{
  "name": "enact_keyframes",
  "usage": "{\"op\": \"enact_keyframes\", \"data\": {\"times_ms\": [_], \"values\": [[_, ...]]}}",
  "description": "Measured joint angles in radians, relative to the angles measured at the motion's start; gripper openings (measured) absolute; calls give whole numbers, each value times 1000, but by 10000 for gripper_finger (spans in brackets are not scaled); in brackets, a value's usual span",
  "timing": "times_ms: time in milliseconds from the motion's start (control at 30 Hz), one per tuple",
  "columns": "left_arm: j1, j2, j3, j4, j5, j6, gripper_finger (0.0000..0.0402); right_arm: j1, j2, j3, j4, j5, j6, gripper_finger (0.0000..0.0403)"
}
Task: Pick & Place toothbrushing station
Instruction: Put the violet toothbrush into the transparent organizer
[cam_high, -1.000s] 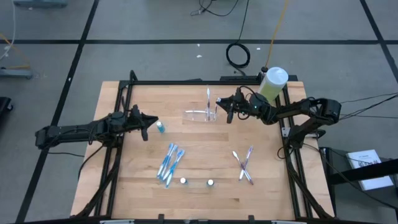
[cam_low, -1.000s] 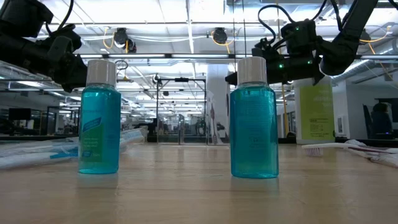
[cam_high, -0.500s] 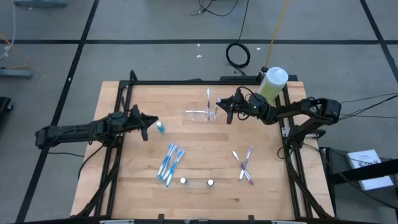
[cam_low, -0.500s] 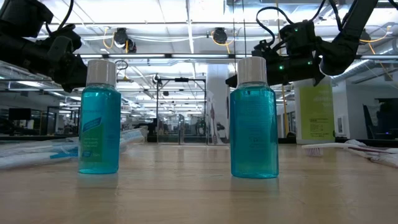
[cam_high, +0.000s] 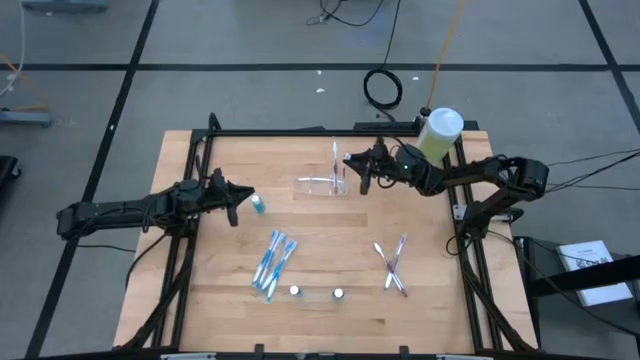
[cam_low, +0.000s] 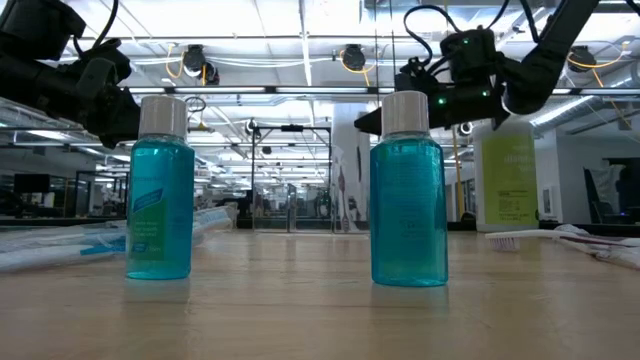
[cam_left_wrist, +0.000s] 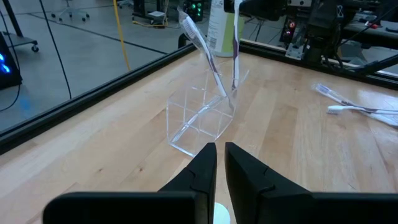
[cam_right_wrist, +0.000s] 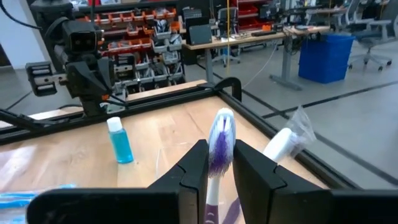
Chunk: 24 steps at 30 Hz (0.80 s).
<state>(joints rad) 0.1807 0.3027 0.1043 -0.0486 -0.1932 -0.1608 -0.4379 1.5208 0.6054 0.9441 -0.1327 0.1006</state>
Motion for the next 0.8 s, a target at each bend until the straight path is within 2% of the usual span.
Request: {"op": "enact_keyframes", "data": {"times_ms": [167,467,600,800], "values": [[0,0,0,0,0,0,37,-8,0,35,-63,-1,50,55],[0,0,0,0,0,0,37,-8,0,37,-74,0,78,55],[0,0,0,0,0,0,37,-8,31,37,-76,0,89,55],[0,0,0,0,0,0,37,-8,112,41,12,1,115,55]]}}
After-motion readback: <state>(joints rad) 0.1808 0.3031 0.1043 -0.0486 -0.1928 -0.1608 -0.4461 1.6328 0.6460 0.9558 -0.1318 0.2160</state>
